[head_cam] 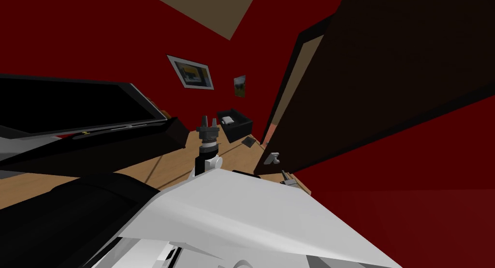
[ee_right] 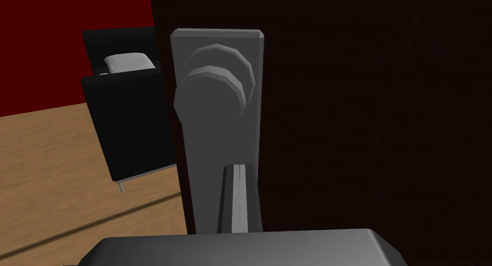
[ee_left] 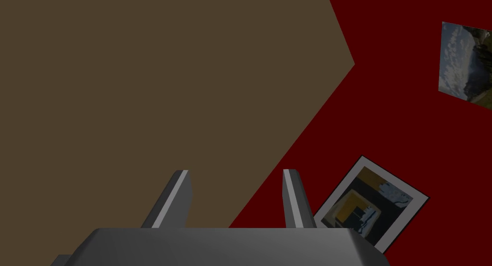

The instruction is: Pull the door open

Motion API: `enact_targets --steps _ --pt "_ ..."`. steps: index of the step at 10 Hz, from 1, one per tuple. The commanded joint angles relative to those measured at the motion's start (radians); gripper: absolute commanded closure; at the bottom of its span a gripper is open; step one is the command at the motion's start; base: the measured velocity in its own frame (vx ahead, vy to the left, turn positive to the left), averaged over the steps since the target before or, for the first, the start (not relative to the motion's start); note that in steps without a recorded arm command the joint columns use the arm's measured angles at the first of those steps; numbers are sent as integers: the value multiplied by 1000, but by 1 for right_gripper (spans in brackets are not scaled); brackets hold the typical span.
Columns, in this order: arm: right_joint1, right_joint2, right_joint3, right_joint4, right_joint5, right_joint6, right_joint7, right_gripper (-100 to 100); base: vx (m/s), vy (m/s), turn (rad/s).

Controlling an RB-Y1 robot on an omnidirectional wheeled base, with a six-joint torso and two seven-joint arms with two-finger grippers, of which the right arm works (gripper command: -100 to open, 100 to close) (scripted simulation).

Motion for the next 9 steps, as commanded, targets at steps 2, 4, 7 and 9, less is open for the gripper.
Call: enact_targets --steps 2,4,7,9 --pt "6 -33 0 46 -3 -57 -59 -100 -34 98 -41" --pt "12 -63 -2 81 -7 -103 -108 -100 -40 98 -46" --pt "22 -109 -4 134 -13 -171 -180 -100 -28 90 -39" --pt "27 -135 -5 166 -17 -212 -223 -100 -24 80 -38"
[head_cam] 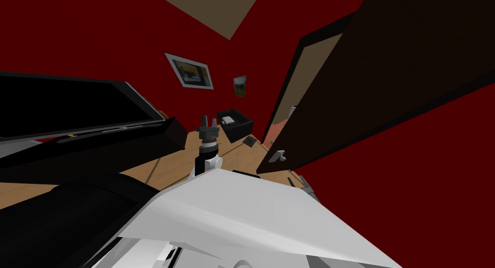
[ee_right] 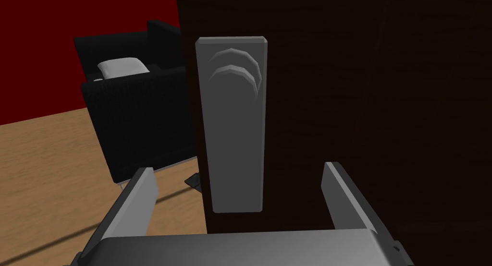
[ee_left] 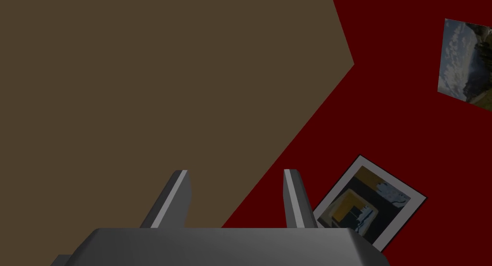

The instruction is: Pull the door open

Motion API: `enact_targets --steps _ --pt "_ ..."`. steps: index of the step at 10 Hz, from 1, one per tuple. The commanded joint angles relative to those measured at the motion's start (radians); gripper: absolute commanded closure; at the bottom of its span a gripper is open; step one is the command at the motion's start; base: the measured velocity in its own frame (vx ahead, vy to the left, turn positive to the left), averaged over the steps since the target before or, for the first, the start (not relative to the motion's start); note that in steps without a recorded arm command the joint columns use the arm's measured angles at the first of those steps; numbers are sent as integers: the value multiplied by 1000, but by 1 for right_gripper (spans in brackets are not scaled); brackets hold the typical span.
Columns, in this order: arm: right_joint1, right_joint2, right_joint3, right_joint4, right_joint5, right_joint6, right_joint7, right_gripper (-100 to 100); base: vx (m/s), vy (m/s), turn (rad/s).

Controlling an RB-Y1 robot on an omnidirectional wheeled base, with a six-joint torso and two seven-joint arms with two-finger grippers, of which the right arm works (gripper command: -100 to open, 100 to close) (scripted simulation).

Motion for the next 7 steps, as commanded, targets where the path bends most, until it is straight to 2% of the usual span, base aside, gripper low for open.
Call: enact_targets --steps 1,3,4,5,7 --pt "-2 -16 2 36 0 -36 -38 -100 -29 77 -30" --pt "2 -32 1 55 -2 -60 -64 -100 -22 76 -23" --pt "2 -28 0 42 -3 -47 -51 -100 -10 31 -8" --pt "-5 -28 -9 50 -15 -41 -61 -100 59 88 129" --pt "-12 -28 -19 58 -28 -32 -68 -100 144 123 96"
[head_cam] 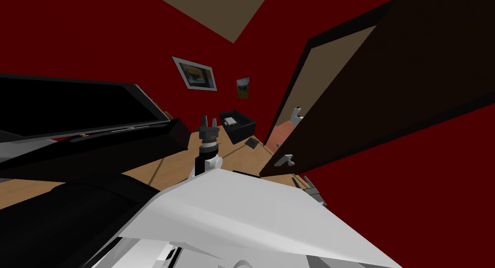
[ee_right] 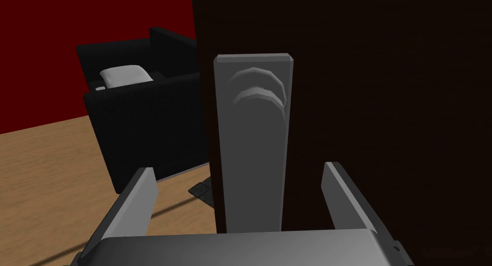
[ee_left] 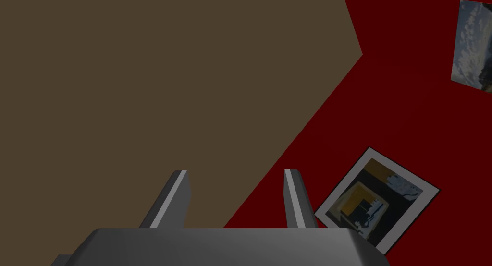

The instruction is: Pull the door open

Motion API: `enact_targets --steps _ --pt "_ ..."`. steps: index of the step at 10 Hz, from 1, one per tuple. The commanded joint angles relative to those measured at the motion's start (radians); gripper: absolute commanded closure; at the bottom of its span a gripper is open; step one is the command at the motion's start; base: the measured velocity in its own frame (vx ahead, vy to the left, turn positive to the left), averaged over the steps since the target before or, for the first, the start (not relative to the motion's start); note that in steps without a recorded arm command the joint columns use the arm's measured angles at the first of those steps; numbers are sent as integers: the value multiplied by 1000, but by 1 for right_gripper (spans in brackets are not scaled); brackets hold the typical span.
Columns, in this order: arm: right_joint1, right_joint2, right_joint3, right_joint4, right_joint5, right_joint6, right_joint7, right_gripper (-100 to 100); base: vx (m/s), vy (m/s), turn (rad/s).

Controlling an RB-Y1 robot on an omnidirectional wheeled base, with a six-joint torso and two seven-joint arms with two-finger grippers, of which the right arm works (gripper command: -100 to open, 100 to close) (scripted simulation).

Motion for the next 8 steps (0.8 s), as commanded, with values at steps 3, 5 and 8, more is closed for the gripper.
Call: enact_targets --steps 3,5,8 --pt "-19 1 -24 21 -31 23 -19 -100 219 66 111" --pt "-15 4 -18 16 -24 19 -12 100 48 4 3" --pt "-15 4 -18 16 -24 19 -12 100 -27 -9 6"
